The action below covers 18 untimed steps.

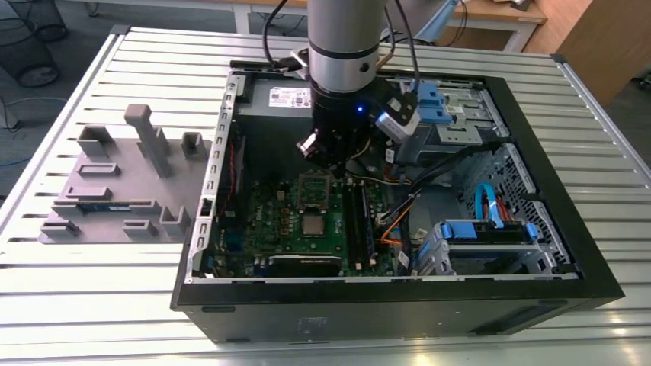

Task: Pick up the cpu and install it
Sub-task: 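Close the cpu cover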

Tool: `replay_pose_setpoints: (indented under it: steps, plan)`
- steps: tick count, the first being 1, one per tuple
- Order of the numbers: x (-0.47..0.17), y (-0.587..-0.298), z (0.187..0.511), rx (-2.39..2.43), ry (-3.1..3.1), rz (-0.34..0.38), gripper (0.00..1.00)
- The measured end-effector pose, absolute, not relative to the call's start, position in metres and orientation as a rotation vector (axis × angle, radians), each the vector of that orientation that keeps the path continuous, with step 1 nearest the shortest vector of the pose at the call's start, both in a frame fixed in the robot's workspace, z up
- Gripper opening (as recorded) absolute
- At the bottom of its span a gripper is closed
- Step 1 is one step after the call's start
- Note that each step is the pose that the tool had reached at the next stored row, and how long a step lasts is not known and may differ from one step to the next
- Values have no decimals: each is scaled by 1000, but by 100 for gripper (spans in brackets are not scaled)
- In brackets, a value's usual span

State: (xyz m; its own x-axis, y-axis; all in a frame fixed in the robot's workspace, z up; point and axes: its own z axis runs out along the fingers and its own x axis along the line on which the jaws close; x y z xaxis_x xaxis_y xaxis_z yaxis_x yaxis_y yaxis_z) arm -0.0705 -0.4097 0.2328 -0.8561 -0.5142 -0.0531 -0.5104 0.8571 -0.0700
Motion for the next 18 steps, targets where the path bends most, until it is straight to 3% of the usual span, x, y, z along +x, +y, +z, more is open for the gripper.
replay_pose_setpoints:
  steps: [18]
  plan:
    - [-73, -410, 233, -944, 2920, -80, 11]
